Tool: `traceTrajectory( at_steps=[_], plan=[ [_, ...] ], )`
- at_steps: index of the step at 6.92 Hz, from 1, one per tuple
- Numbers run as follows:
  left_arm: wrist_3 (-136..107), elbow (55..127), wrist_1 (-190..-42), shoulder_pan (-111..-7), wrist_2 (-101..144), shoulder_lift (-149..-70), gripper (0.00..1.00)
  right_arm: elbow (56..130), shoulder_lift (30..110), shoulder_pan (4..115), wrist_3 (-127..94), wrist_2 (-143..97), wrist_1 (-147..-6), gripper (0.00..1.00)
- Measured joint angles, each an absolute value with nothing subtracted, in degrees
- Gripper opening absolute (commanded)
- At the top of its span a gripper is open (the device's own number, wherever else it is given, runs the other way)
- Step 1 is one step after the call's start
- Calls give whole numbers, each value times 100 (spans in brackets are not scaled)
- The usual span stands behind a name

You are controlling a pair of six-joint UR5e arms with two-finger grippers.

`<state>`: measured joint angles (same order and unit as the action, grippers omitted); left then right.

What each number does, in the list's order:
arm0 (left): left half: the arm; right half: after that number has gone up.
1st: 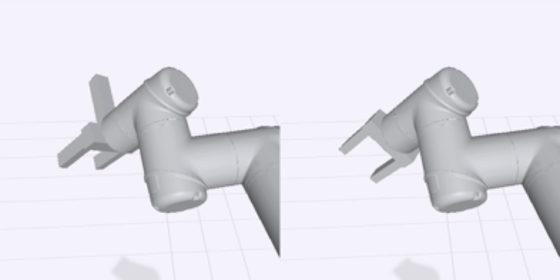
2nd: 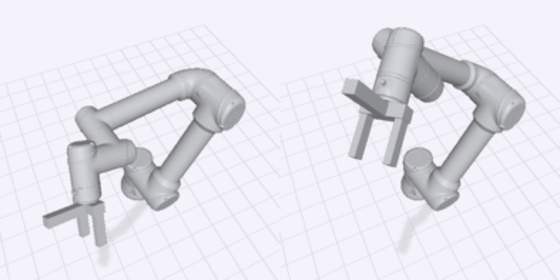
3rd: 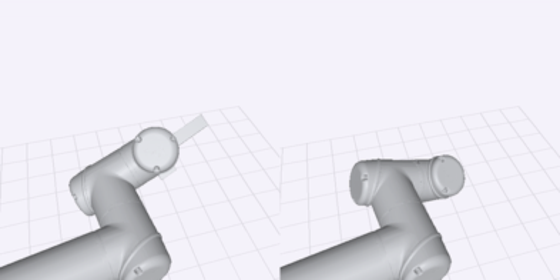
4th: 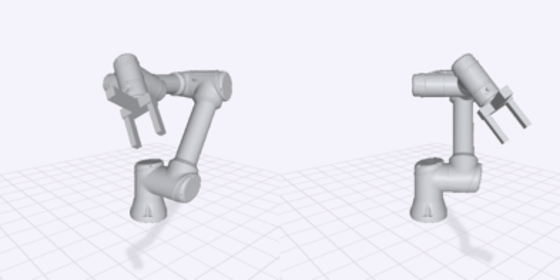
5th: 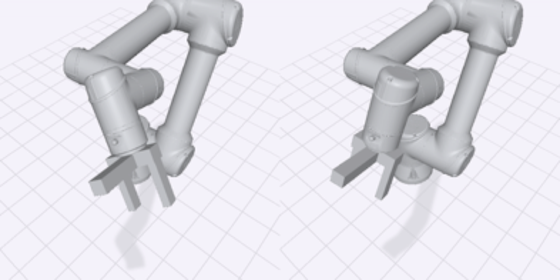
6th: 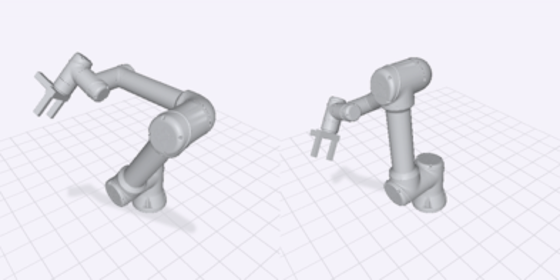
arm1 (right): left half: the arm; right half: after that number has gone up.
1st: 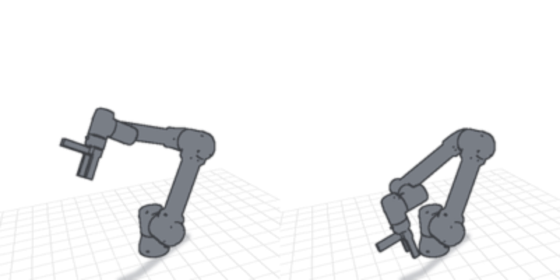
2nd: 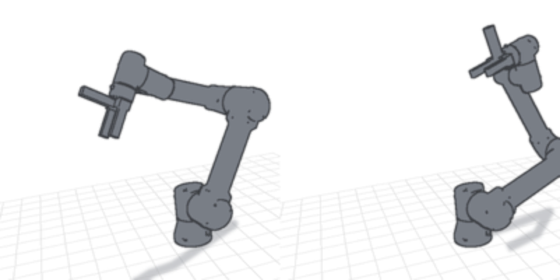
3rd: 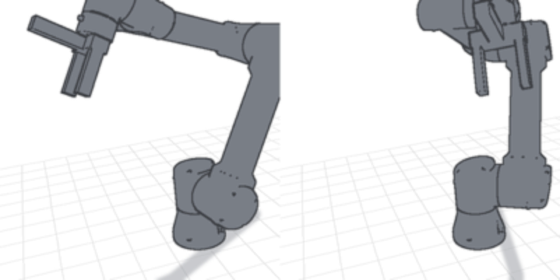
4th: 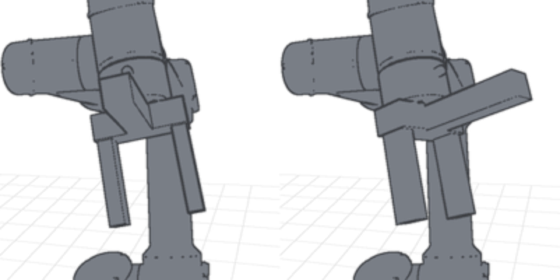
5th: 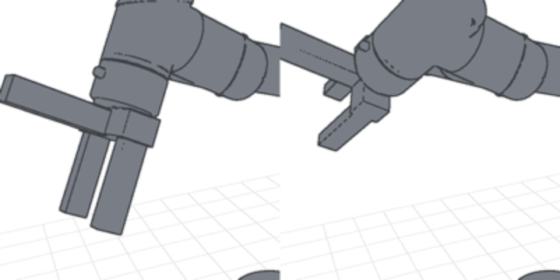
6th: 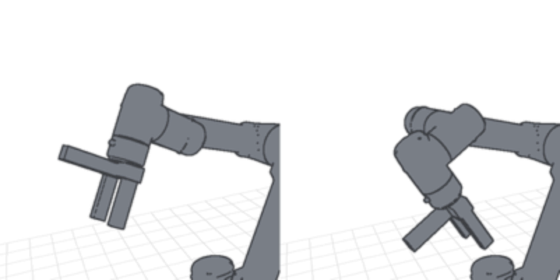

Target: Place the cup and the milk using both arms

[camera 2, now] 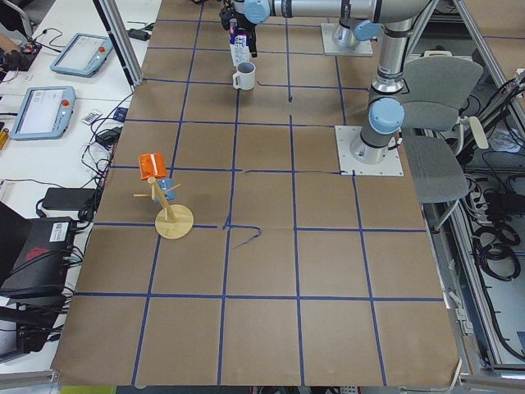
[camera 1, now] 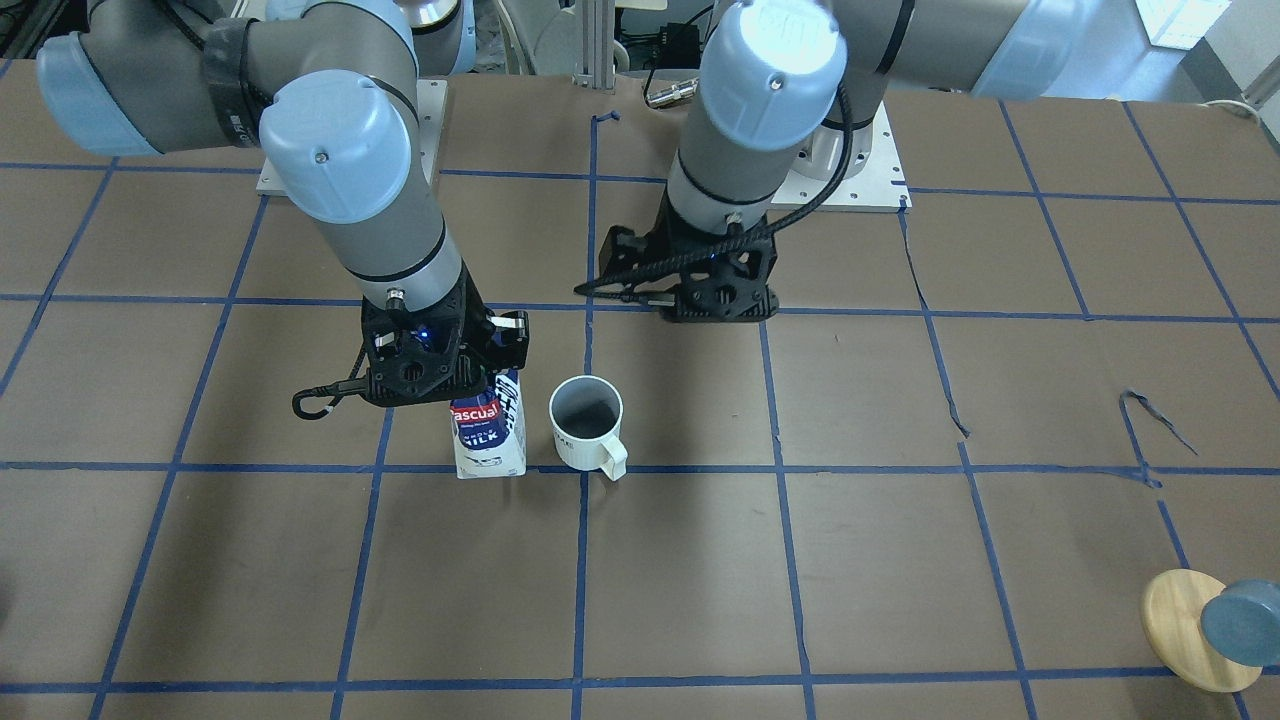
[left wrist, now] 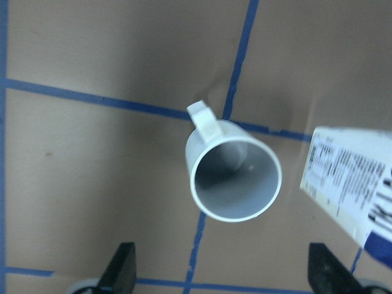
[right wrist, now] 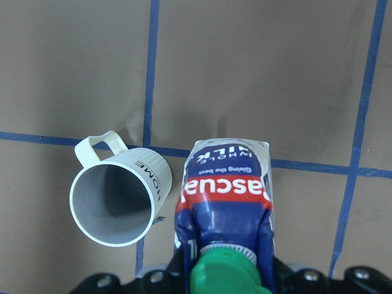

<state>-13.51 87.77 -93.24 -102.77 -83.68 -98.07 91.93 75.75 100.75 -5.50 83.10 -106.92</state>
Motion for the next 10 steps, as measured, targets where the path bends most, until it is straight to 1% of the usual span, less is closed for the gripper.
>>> traceTrajectory(
  at_steps=[2,4,5,7,9,10],
  plan=[
    [-413,8939,-9931,-9856,-8681,-9047,98,9242,7486,10159,-838,8301,-10864,8],
    [146,9263,-9683,-9491,-9036,-8571,100,9393,7438,10272,-969,8301,-10987,9],
    [537,9352,-9281,-9255,-9085,-8478,100,9452,7431,10291,-978,8303,-11031,13],
    [848,9357,-8757,-8964,-9075,-8530,100,9487,7427,10299,-1032,8302,-11064,14],
    [627,9316,-8534,-8917,-9047,-8582,100,9497,7427,10300,-1104,8290,-11058,16],
    [310,9235,-8589,-8915,-9055,-8602,100,9510,7428,10301,-1112,8273,-11059,20]
  ],
)
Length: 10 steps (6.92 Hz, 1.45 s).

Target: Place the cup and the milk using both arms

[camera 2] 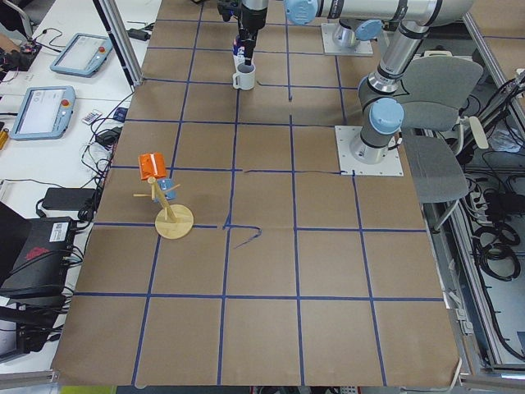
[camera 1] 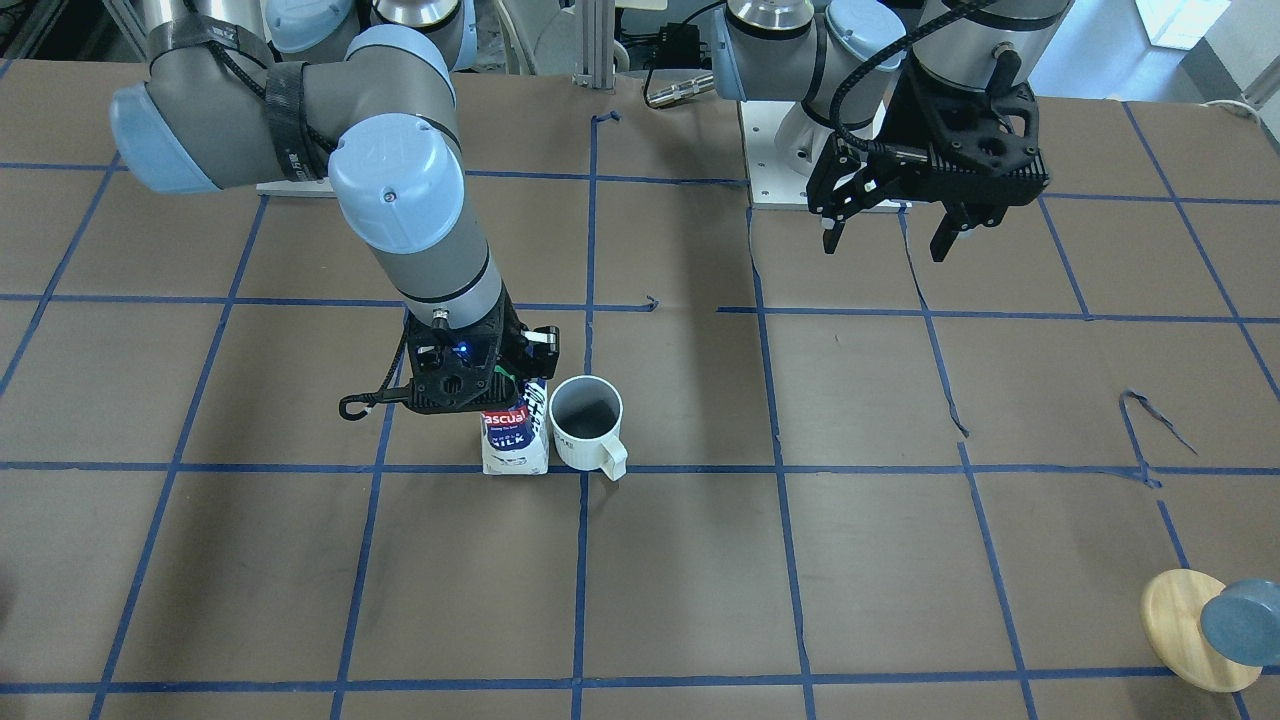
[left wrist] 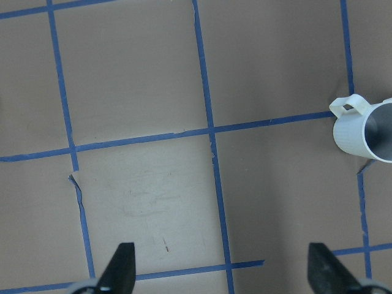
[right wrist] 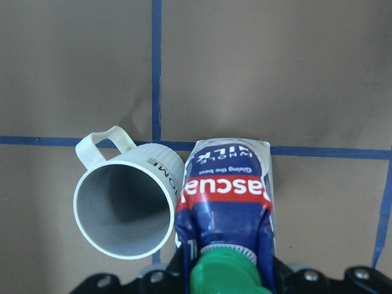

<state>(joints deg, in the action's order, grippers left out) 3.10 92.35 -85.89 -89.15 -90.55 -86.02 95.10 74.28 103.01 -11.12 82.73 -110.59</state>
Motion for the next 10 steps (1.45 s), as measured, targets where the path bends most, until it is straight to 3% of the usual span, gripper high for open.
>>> traceTrajectory(
  at_steps=[1,2,3,4,5,7,10],
  plan=[
    [95,9151,-8703,-8913,-9067,-8620,100,9528,7432,10301,-1113,8210,-11065,24],
    [8,9117,-8766,-8912,-9068,-8620,100,9540,7434,10301,-1108,8137,-11070,42],
    [-3,9111,-8788,-8910,-9064,-8610,100,9553,7433,10301,-1087,8103,-11069,62],
    [17,9105,-8797,-8903,-9063,-8599,100,9570,7430,10301,-1057,8102,-11064,94],
    [34,9095,-8805,-8899,-9062,-8590,100,9584,7430,10301,-1040,8124,-11070,100],
    [39,9073,-8846,-8892,-9080,-8565,100,9428,7453,10265,-1020,8178,-11210,100],
    [54,9051,-8908,-8875,-9072,-8542,100,8267,7530,9874,-361,8751,-10467,100]
  ],
)
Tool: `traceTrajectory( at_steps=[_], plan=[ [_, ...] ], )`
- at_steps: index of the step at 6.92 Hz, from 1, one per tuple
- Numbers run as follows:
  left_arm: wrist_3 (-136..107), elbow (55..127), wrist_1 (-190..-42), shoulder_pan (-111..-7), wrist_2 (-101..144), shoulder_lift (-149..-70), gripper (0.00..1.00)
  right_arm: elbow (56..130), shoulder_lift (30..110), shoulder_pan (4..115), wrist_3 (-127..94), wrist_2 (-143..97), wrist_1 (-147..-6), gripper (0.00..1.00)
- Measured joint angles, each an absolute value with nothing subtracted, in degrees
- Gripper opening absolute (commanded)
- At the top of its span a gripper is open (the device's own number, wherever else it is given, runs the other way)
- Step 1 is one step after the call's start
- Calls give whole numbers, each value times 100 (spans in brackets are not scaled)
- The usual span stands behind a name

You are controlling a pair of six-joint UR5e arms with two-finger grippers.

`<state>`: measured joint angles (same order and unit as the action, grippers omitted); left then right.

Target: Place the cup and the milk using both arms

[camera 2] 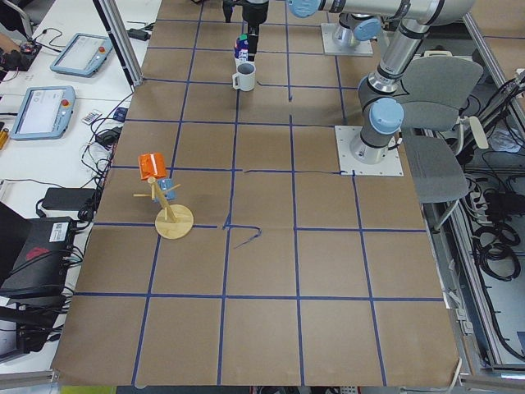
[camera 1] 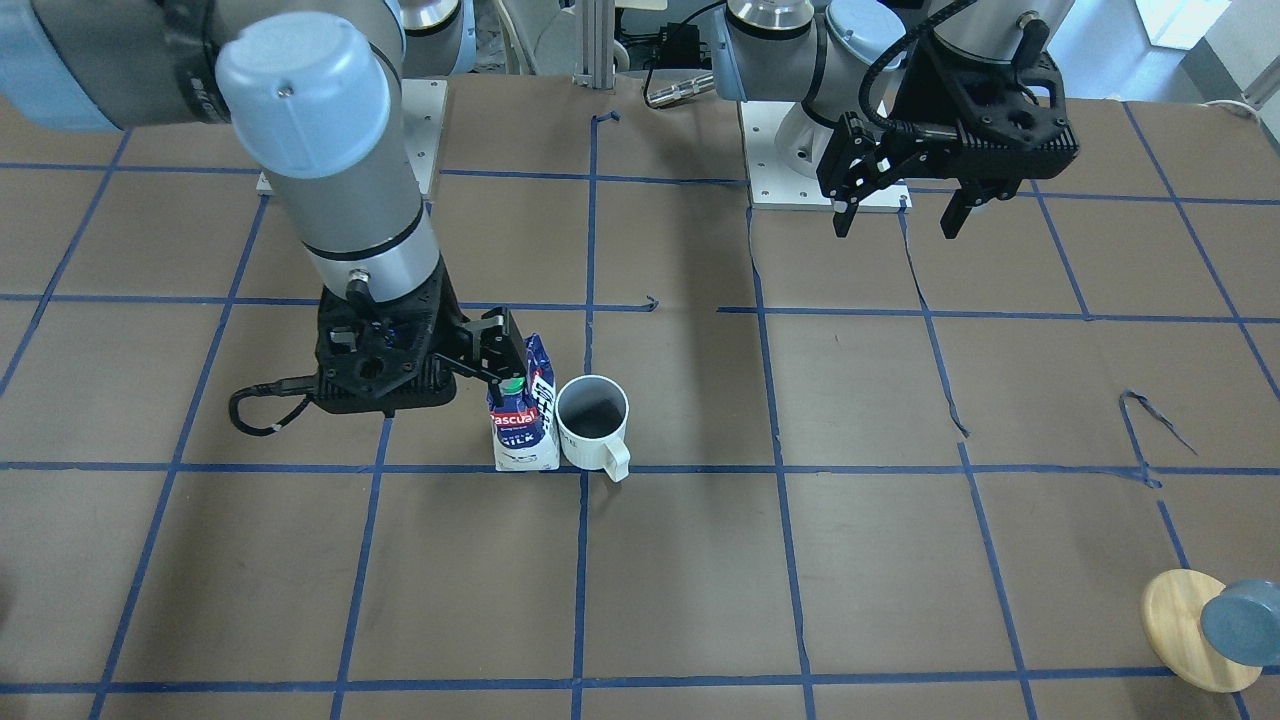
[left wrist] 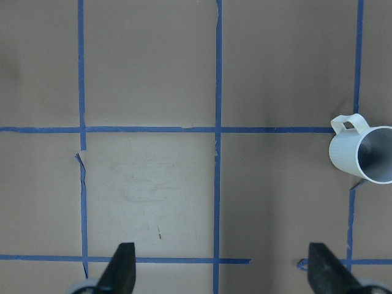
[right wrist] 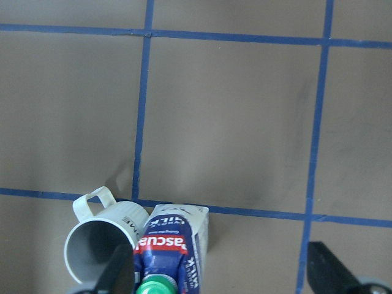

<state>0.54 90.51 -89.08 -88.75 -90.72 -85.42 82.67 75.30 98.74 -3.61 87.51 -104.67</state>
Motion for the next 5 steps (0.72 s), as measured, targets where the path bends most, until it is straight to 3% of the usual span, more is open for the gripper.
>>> traceTrajectory(
  at_steps=[2,5],
  plan=[
    [55,9088,-8912,-8876,-9082,-8516,100,8300,8042,9327,371,8792,-10132,100],
    [53,9131,-8910,-8877,-9098,-8492,100,8918,8893,9202,539,8779,-9739,100]
  ],
)
